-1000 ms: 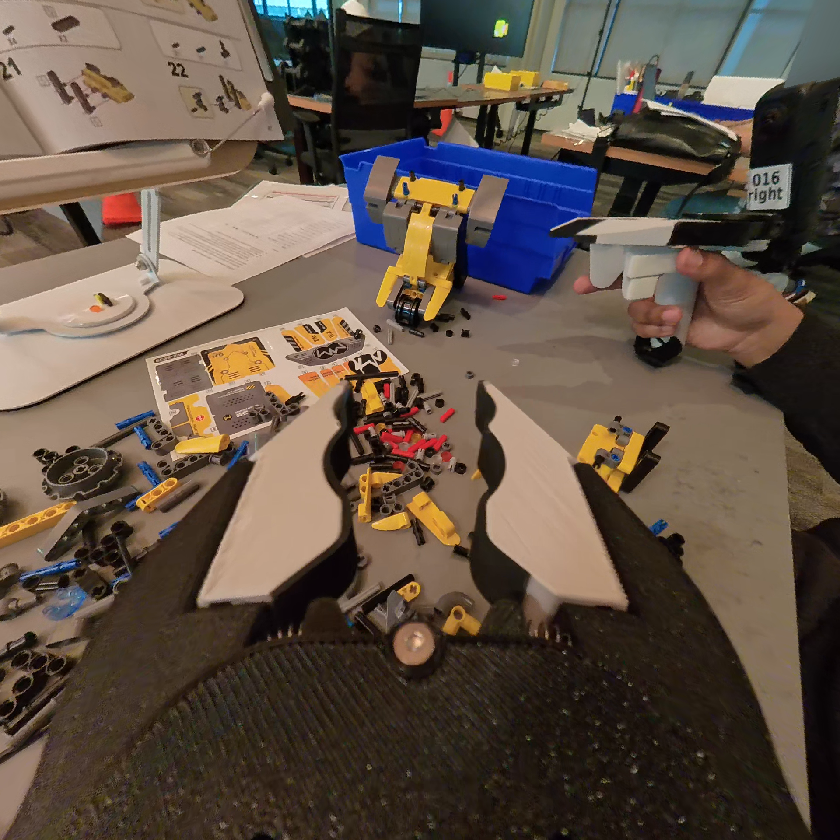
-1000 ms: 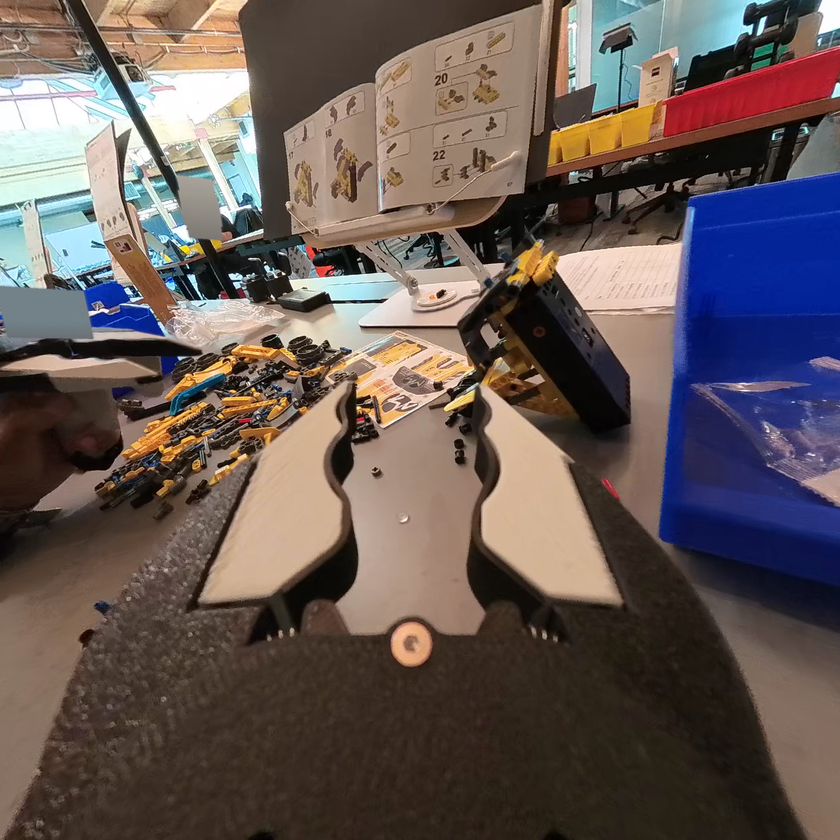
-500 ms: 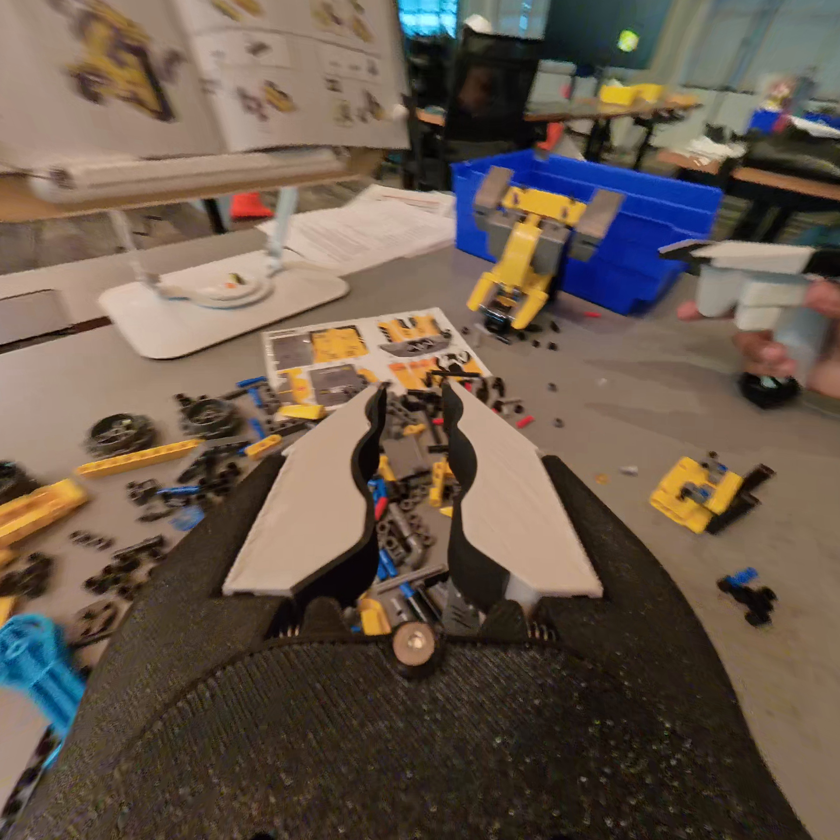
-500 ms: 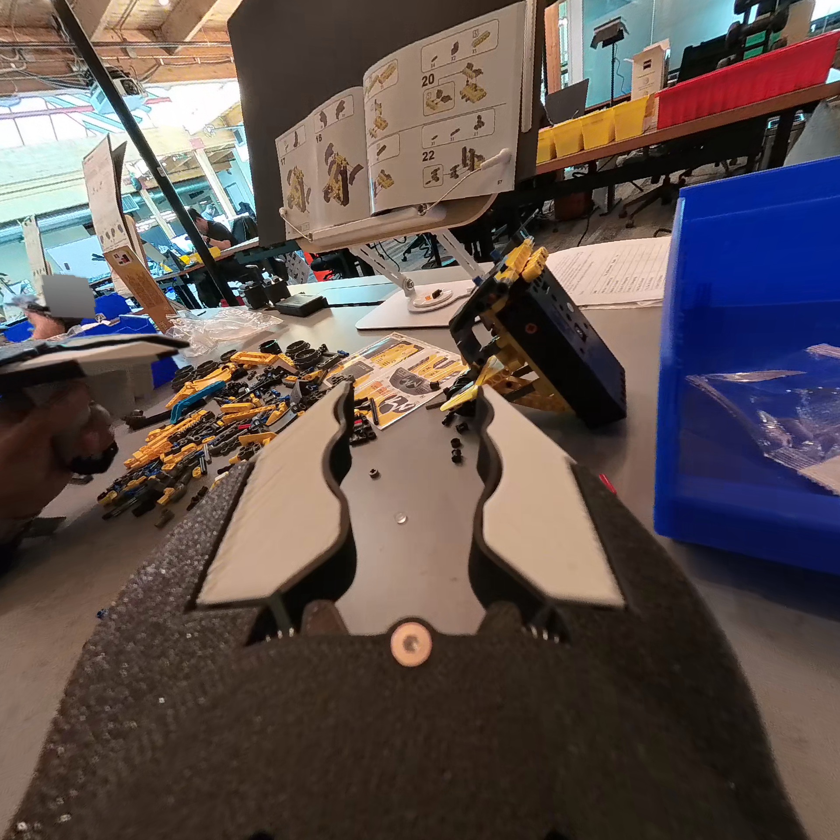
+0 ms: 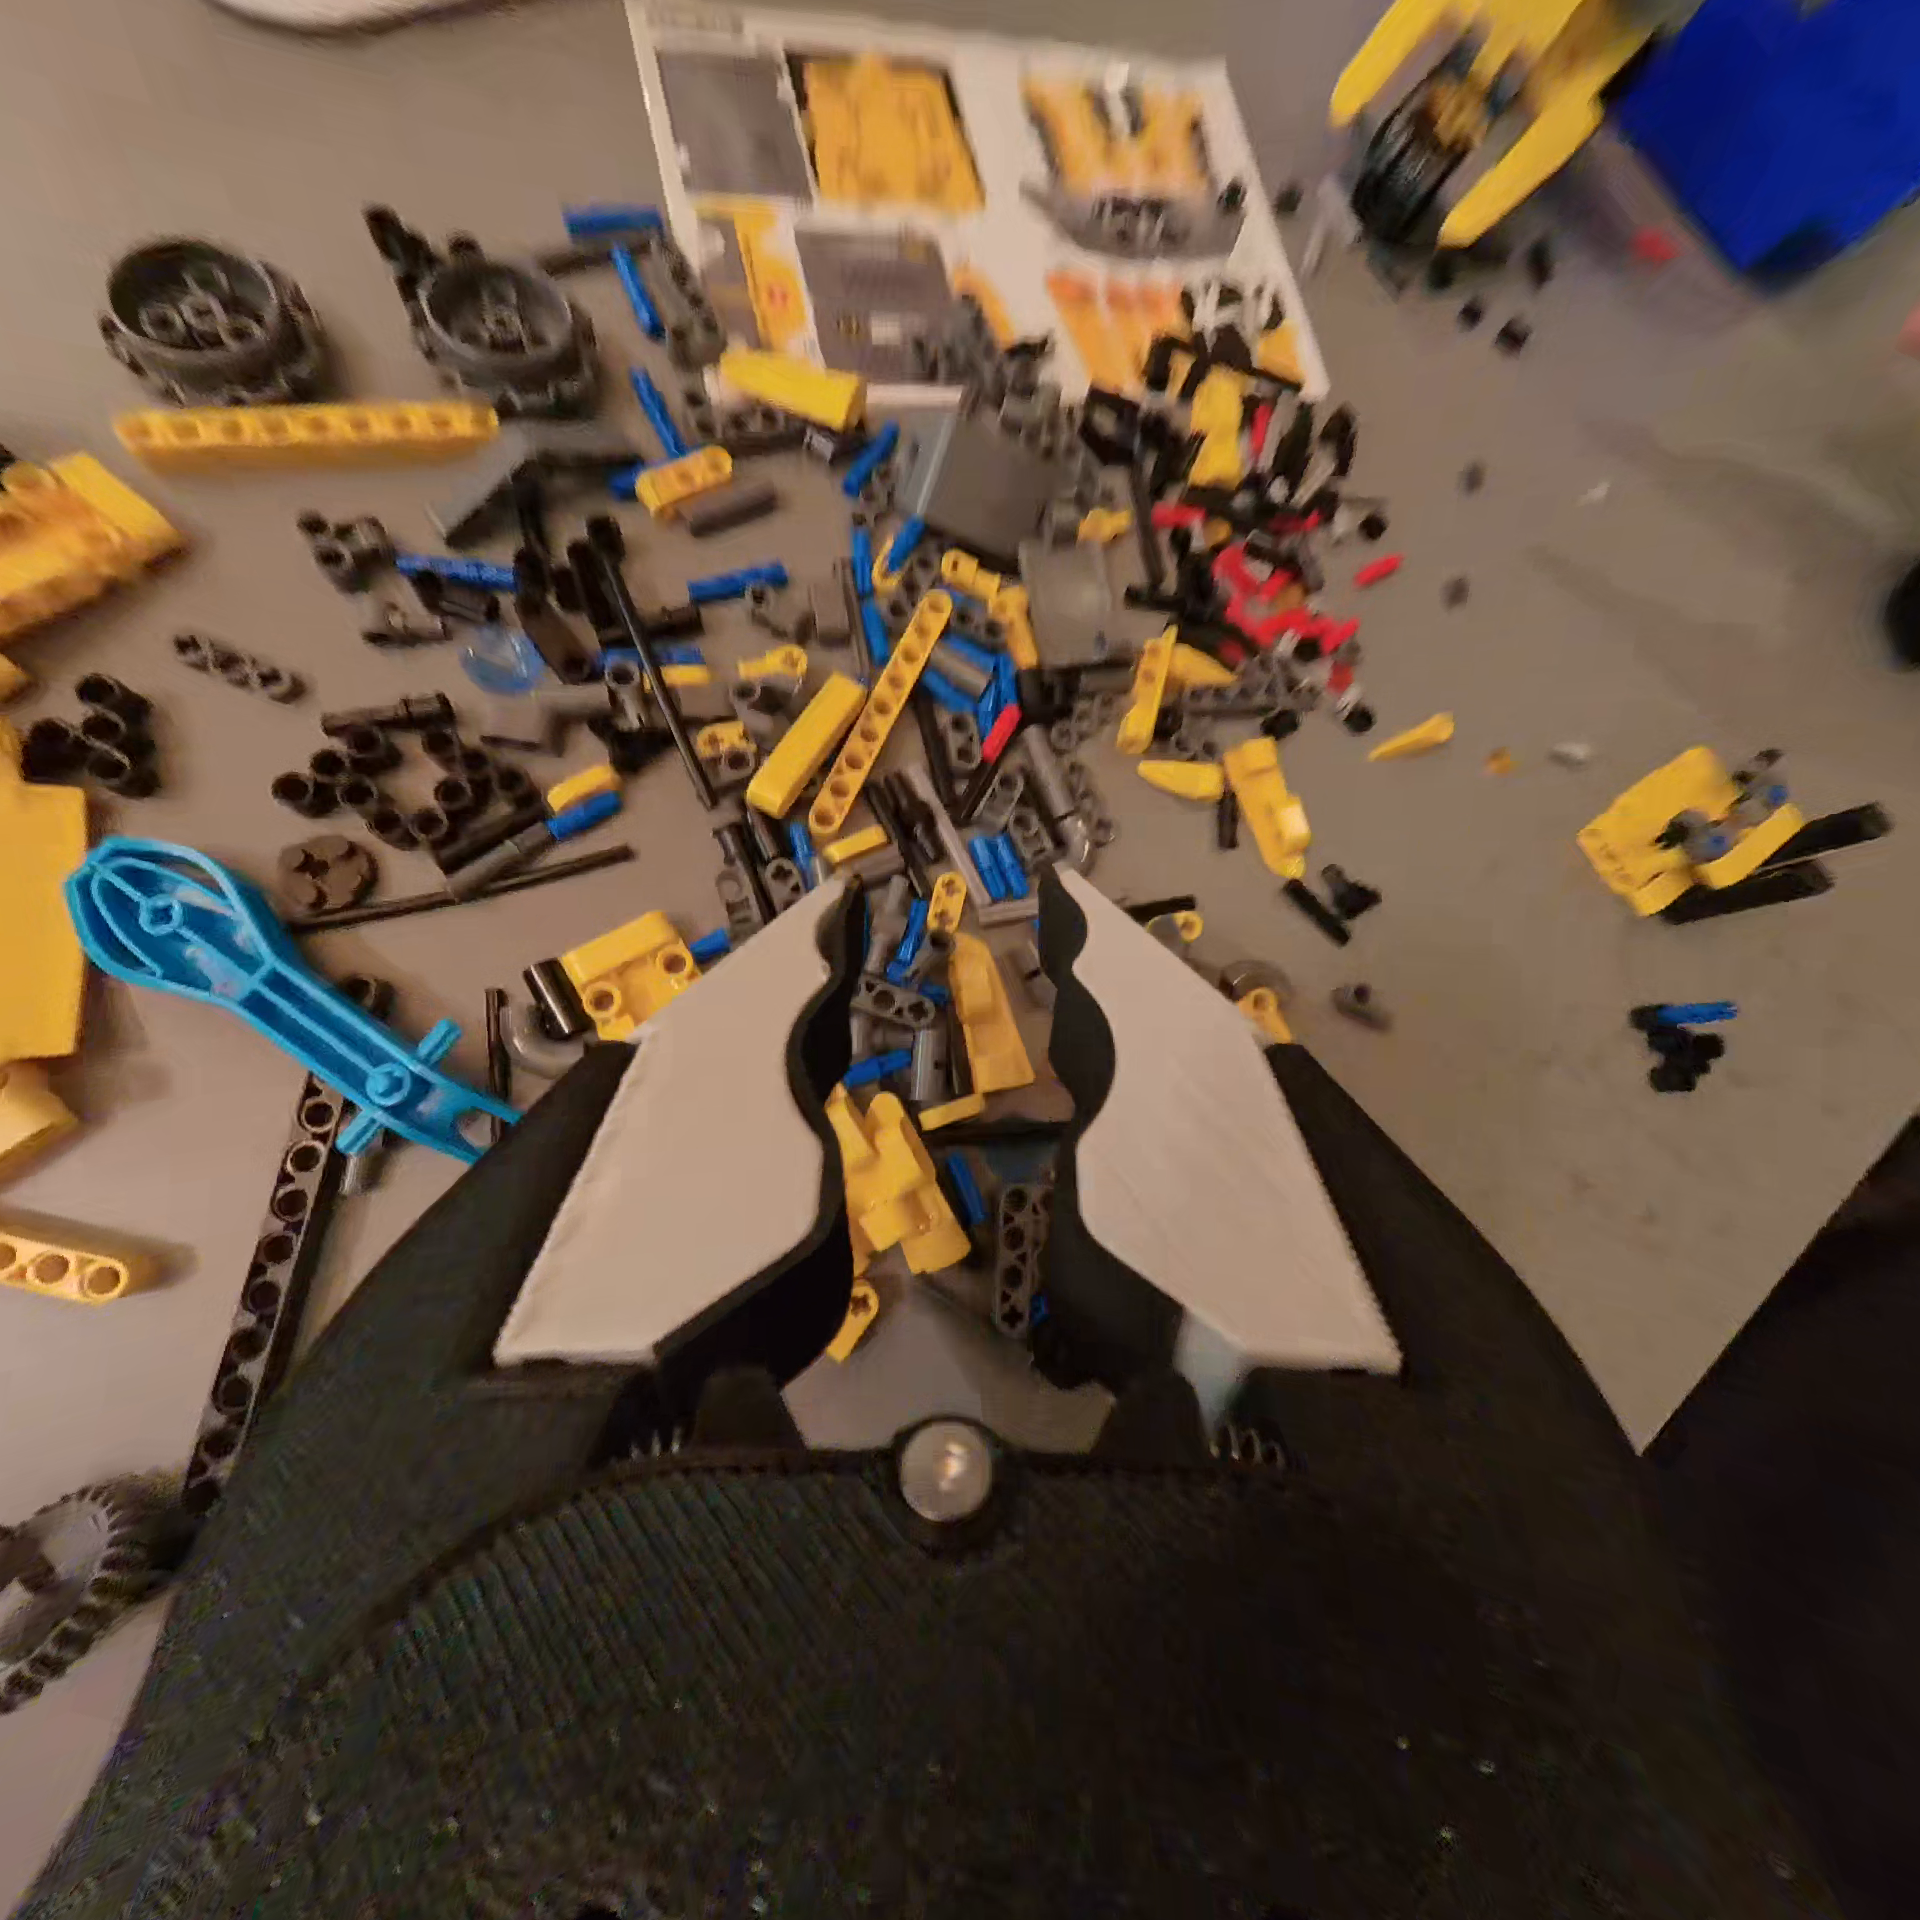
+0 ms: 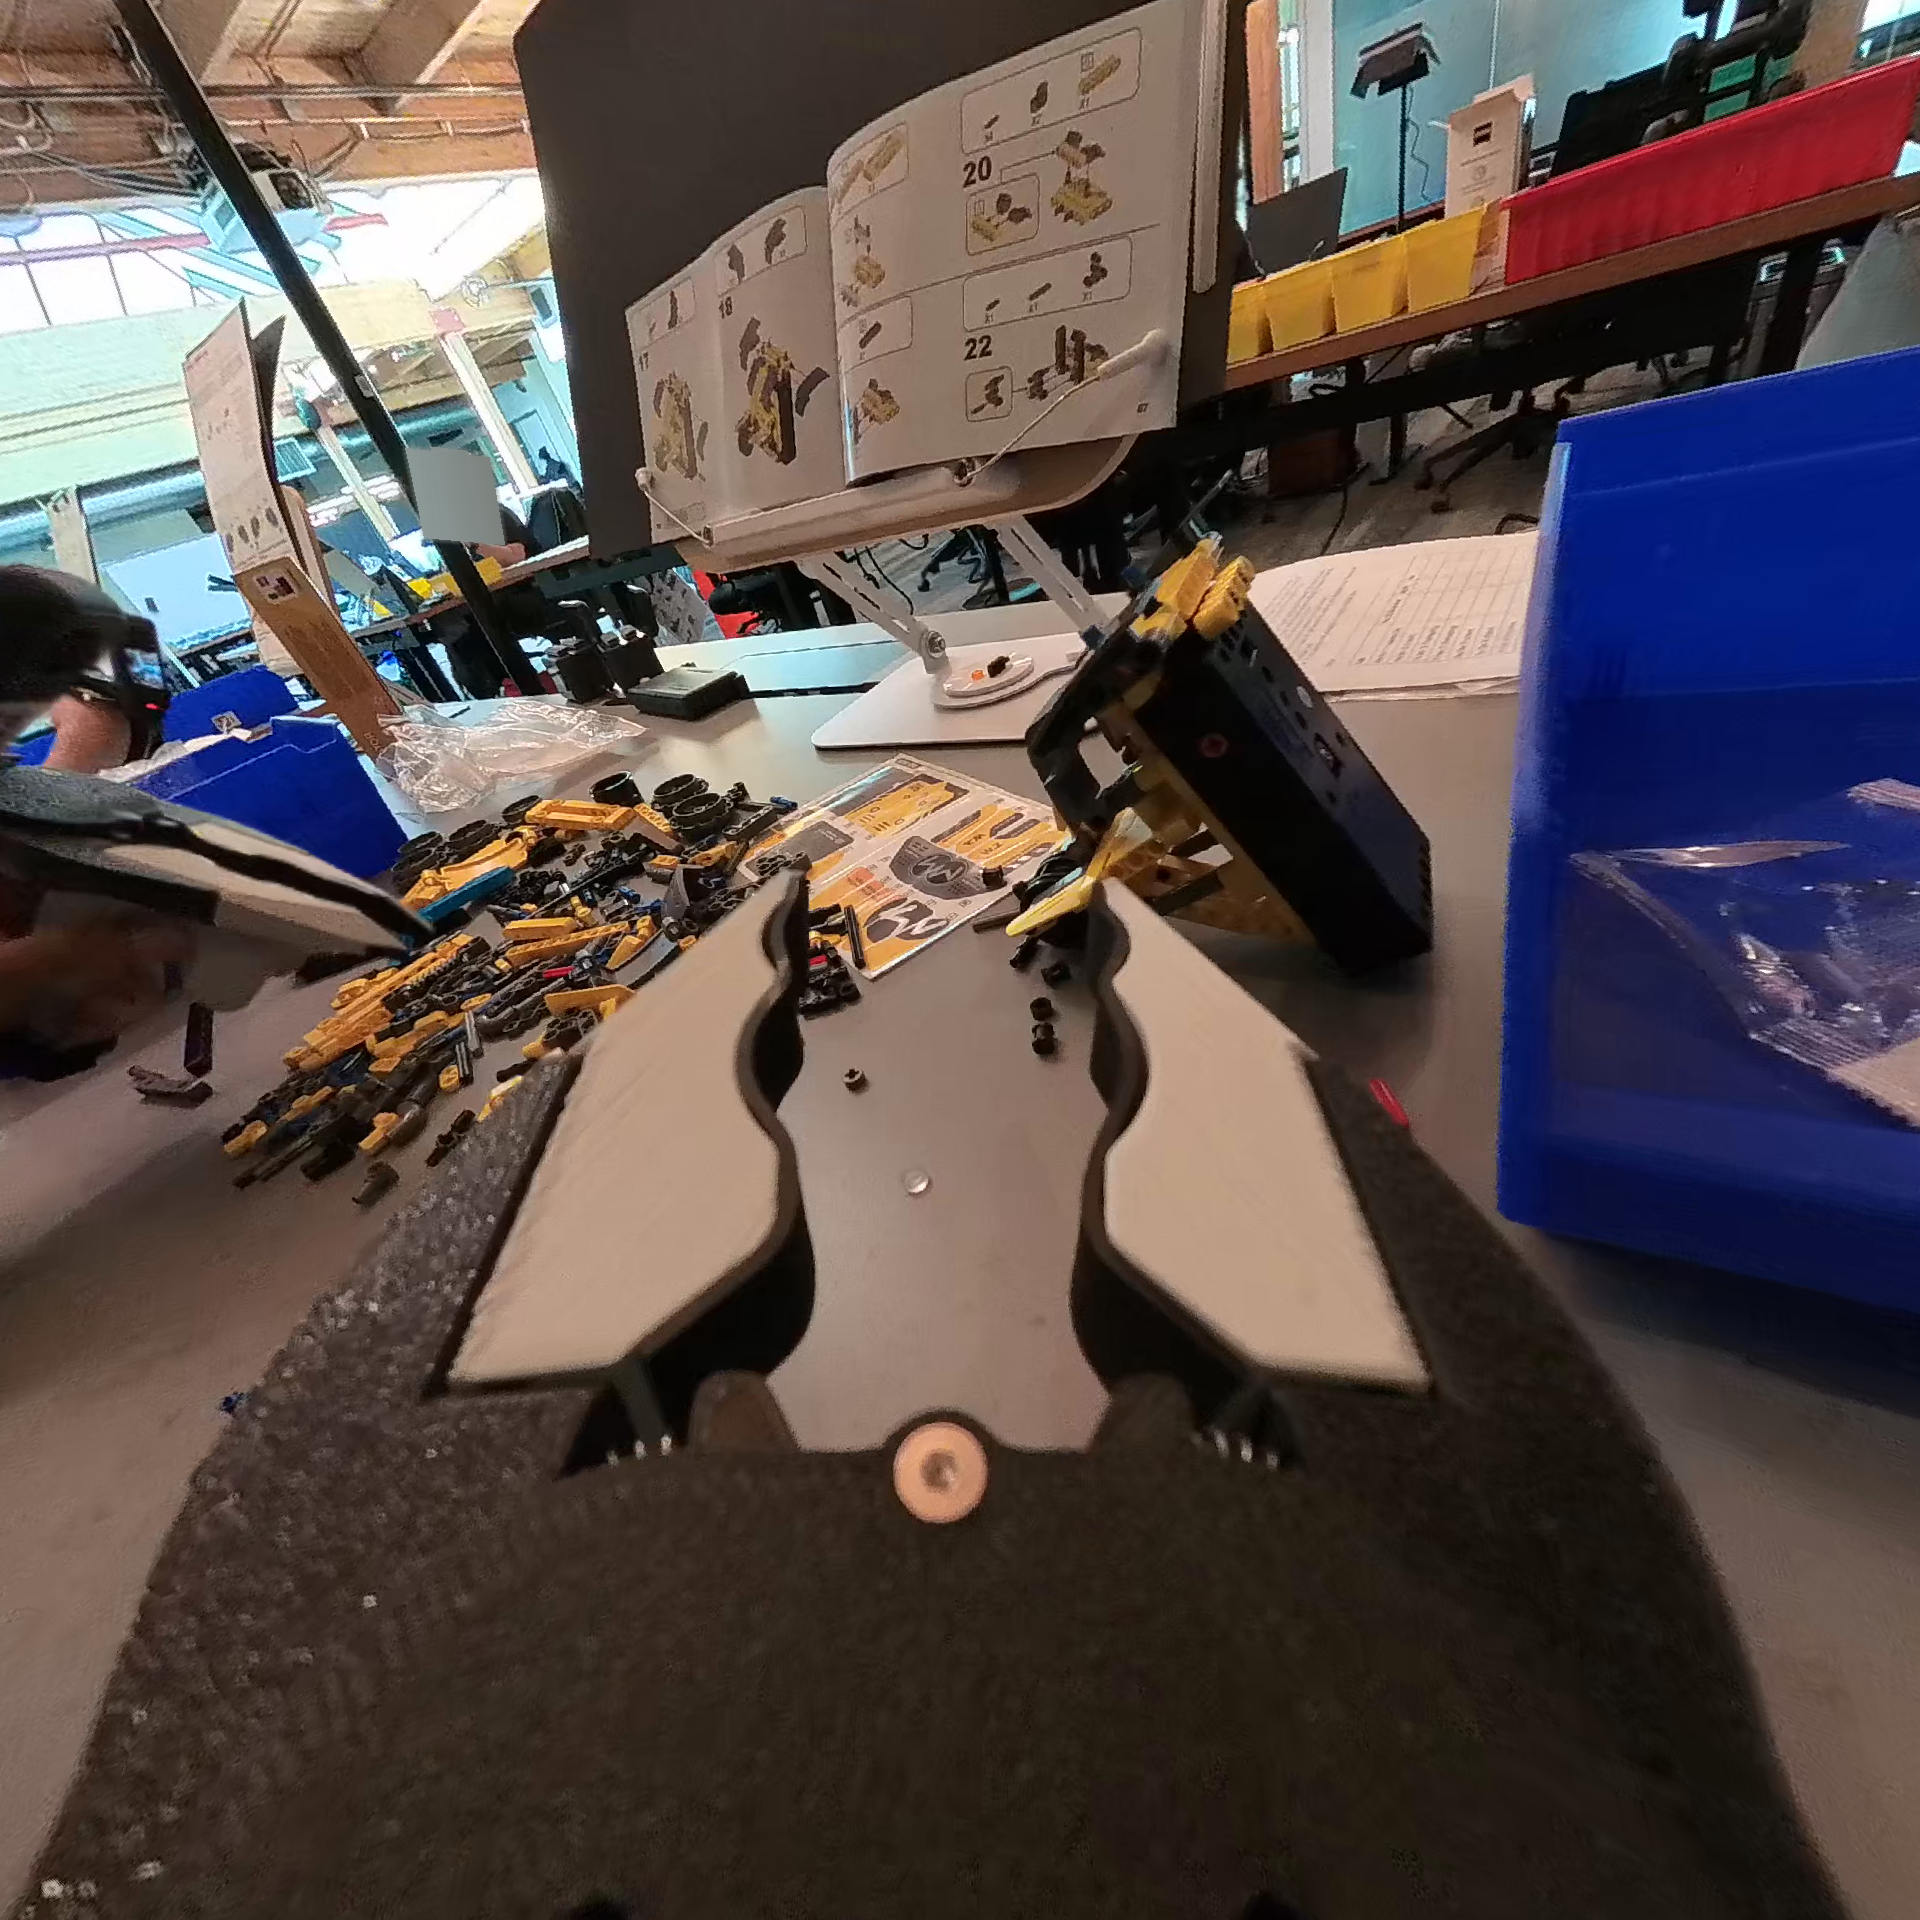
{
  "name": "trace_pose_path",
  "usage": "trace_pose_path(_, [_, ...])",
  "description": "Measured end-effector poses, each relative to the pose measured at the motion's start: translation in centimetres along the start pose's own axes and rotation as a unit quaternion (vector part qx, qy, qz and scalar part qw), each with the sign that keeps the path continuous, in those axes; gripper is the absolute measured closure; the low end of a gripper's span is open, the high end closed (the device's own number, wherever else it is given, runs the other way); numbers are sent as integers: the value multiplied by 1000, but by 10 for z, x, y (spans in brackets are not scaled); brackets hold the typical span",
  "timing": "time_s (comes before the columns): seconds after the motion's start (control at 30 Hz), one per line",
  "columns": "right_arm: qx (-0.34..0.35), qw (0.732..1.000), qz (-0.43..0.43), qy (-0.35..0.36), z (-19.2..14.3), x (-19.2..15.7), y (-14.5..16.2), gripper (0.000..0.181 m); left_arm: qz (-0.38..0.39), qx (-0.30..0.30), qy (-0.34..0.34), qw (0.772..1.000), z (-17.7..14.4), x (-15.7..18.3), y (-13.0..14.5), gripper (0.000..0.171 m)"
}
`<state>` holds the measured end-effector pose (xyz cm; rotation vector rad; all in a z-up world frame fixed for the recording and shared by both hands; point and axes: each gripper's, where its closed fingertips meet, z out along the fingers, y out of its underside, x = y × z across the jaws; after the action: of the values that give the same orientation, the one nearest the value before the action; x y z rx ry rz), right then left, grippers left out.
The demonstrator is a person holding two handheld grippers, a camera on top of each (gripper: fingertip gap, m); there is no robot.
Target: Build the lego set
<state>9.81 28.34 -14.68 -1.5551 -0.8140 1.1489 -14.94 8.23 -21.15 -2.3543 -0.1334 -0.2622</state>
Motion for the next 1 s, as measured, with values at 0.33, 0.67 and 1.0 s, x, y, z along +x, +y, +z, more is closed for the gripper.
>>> trace_pose_path(0.33, [1, 1000, -2, -1, 0, -1, 0, 129, 27, 13, -102, 994, -11, -31, -4, 165])
trace_pose_path(0.67, [-2, 1000, -7, -4, 1, -3, 1, 129, 22, -16, -96, 995, -8, -33, 7, 167])
trace_pose_path(1.0, [-2, 1000, -5, -3, 0, -2, 1, 129, 17, 5, -101, 995, -4, -38, -3, 148])
